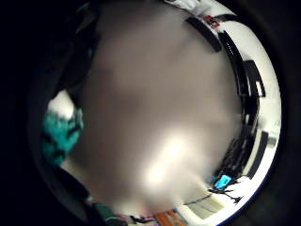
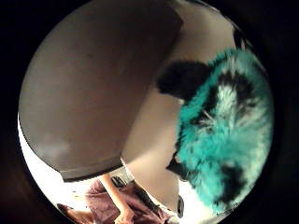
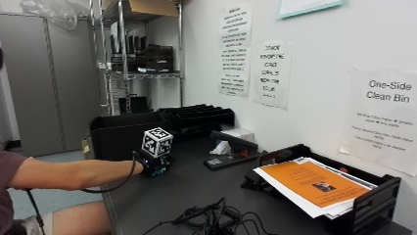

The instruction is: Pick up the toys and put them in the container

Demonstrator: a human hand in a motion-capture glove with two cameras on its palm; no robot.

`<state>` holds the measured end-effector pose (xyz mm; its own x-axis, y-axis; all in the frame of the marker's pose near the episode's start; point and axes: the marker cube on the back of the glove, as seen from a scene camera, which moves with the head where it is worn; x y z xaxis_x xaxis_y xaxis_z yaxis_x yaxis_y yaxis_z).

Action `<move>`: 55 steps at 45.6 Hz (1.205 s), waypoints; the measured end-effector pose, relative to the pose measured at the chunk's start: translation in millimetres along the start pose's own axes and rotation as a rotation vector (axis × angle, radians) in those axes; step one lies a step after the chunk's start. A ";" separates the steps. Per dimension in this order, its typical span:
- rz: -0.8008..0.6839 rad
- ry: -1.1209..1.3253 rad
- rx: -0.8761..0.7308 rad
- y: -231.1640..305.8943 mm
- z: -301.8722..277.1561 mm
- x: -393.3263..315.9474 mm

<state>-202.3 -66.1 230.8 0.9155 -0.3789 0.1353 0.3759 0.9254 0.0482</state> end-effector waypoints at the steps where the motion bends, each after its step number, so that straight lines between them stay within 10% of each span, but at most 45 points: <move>1: 0.005 -0.023 0.008 1.6 -1.0 0.6; 36: 0.011 0.106 0.226 20.6 -321.0 -102.3; 55: -0.215 0.102 0.144 -36.9 -276.4 -298.1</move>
<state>-449.4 10.8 -84.8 0.8294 -0.5586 0.0066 0.5455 0.8125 0.2057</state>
